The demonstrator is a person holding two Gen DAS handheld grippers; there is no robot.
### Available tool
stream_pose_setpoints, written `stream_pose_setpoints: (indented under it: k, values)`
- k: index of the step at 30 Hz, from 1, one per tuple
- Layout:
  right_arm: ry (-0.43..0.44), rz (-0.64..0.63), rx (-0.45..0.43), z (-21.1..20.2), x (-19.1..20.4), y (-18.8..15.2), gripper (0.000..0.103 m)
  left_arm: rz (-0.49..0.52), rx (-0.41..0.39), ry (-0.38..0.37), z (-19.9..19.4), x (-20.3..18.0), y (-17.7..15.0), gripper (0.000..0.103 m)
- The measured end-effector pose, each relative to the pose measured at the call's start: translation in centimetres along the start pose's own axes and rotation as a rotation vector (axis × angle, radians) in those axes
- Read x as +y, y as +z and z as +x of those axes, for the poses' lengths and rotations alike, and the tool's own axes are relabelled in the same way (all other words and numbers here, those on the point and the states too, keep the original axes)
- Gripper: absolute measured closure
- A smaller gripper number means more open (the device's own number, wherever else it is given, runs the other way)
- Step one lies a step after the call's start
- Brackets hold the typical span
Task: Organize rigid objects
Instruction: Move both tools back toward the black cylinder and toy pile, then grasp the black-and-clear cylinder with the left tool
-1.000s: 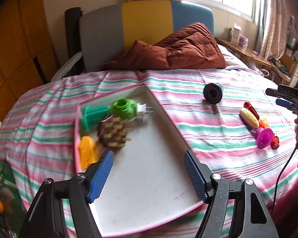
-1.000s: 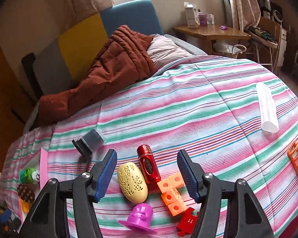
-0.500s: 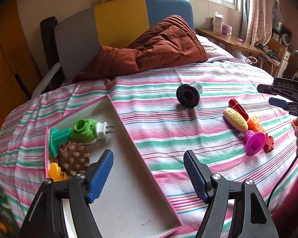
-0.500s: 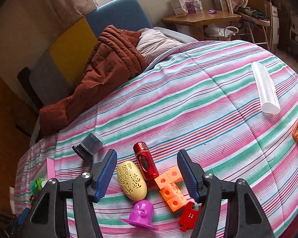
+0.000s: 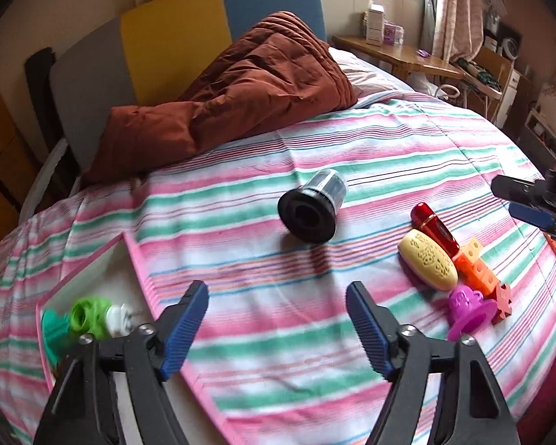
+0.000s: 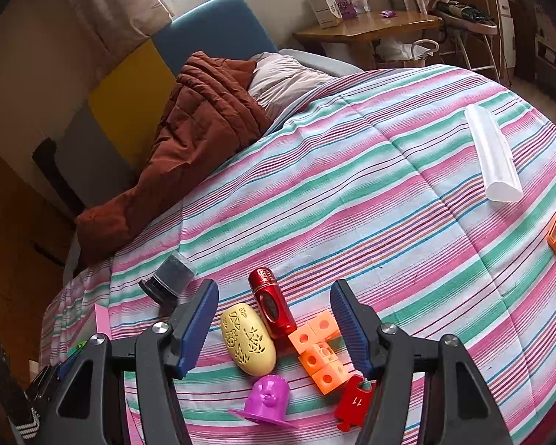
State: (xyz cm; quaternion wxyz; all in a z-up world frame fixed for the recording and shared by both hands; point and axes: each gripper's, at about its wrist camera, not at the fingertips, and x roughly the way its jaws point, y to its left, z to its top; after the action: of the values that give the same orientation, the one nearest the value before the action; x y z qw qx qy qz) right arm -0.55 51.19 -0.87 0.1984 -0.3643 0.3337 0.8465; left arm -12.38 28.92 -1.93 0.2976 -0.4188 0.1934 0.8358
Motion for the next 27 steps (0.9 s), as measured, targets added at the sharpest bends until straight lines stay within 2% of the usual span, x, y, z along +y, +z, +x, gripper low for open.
stream_pose_setpoints:
  k: [6, 11, 13, 16, 17, 19, 20, 24, 25, 27]
  values:
    - [0.023, 0.018, 0.015, 0.2, -0.1, 0.0, 0.038, 0.113, -0.011, -0.004, 3.1, -1.5, 3.9, 0.013]
    - [0.039, 0.037, 0.026, 0.3, -0.4, 0.0, 0.038, 0.194, 0.014, -0.023, 6.5, -2.4, 6.4, 0.013]
    - [0.042, 0.045, 0.027, 0.4, -0.5, 0.0, 0.038, 0.209, 0.028, -0.012, 7.8, -2.5, 7.1, 0.013]
    - [0.044, 0.061, 0.030, 0.5, -0.8, 0.0, 0.038, 0.210, 0.067, -0.038, 9.6, -2.5, 7.8, 0.013]
    - [0.041, 0.065, 0.034, 0.6, -0.8, 0.0, 0.038, 0.209, 0.083, -0.034, 10.3, -2.6, 7.8, 0.016]
    - [0.040, 0.070, 0.042, 0.8, -0.9, -0.1, 0.038, 0.179, 0.148, -0.073, 11.7, -2.3, 7.5, 0.050]
    - [0.038, 0.072, 0.043, 0.8, -1.0, 0.0, 0.038, 0.160, 0.156, -0.073, 11.9, -2.2, 7.3, 0.050]
    - [0.017, 0.098, 0.020, 0.5, -1.7, 0.1, 0.038, 0.132, 0.102, -0.069, 10.3, -2.2, 5.5, 0.055]
    - [0.015, 0.114, 0.014, 0.4, -2.1, 0.2, 0.038, 0.117, 0.105, -0.076, 9.9, -2.0, 5.0, 0.059]
    - [0.019, 0.158, 0.009, 0.4, -3.0, 0.4, 0.038, 0.077, 0.126, -0.075, 9.2, -1.7, 3.7, 0.059]
